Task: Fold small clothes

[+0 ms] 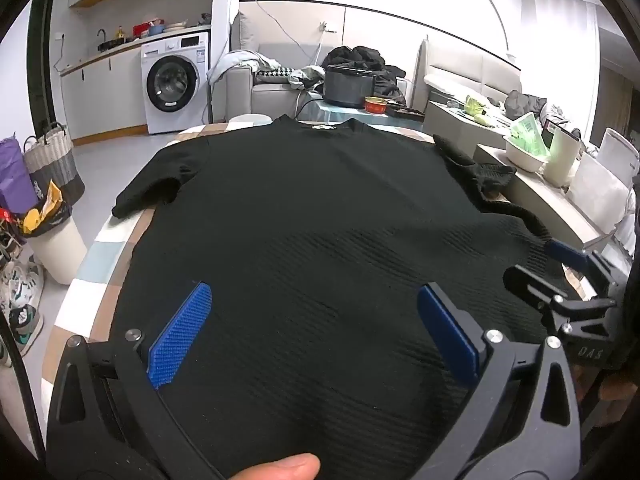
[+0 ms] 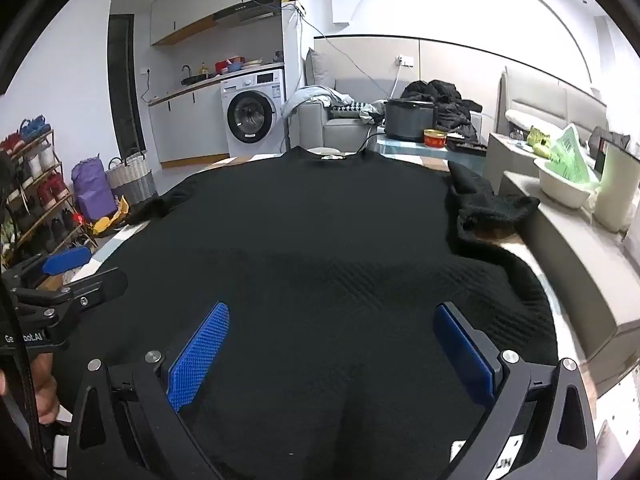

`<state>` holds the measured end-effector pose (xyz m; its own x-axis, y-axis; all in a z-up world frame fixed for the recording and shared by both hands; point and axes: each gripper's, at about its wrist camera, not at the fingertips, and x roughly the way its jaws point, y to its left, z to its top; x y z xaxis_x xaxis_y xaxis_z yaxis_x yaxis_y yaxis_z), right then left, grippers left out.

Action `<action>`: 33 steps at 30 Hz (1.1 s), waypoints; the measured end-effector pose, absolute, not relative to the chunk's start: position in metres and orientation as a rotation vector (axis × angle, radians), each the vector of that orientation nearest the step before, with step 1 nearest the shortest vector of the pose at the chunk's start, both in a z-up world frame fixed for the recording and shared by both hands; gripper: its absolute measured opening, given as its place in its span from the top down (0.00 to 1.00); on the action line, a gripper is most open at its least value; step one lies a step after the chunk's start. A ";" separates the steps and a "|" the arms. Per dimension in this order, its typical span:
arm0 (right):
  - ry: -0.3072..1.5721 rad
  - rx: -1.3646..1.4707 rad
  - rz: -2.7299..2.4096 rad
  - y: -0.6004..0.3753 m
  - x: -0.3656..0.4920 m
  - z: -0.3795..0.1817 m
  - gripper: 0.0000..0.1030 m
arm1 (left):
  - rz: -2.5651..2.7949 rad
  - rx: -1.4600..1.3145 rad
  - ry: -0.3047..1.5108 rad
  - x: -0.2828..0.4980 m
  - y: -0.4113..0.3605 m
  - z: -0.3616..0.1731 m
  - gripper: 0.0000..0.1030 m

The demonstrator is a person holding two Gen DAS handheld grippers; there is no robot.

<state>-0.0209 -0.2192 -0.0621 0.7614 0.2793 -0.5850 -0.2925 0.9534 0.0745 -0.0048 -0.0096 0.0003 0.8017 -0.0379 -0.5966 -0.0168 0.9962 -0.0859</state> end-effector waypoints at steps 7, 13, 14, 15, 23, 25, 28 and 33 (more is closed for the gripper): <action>0.641 0.005 0.329 -0.227 -0.021 -0.065 0.00 | -0.007 -0.084 0.653 -0.001 -0.012 0.000 0.01; 0.642 0.017 0.312 -0.235 -0.019 -0.065 0.00 | -0.009 -0.084 0.644 -0.001 -0.012 0.000 0.01; 0.642 0.022 0.309 -0.237 -0.019 -0.065 0.00 | -0.009 -0.085 0.644 -0.002 -0.013 0.000 0.01; 0.642 0.028 0.305 -0.237 -0.020 -0.065 0.00 | -0.009 -0.083 0.643 -0.002 -0.014 0.001 0.01; 0.640 0.037 0.307 -0.240 -0.019 -0.065 0.00 | 0.011 -0.042 0.615 -0.010 -0.011 0.005 0.01; 0.645 0.043 0.311 -0.239 -0.018 -0.067 0.00 | 0.017 -0.040 0.618 -0.011 -0.006 0.005 0.01; 0.652 0.030 0.316 -0.237 -0.017 -0.068 0.00 | 0.033 -0.043 0.620 -0.012 0.001 0.004 0.01; 0.660 0.015 0.331 -0.238 -0.017 -0.069 0.00 | 0.061 -0.054 0.625 -0.011 0.012 0.003 0.01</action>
<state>-0.0175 -0.2376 -0.0688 0.7395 0.3066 -0.5993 -0.2973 0.9475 0.1180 -0.0111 0.0121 0.0025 0.8095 0.0407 -0.5857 -0.0734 0.9968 -0.0322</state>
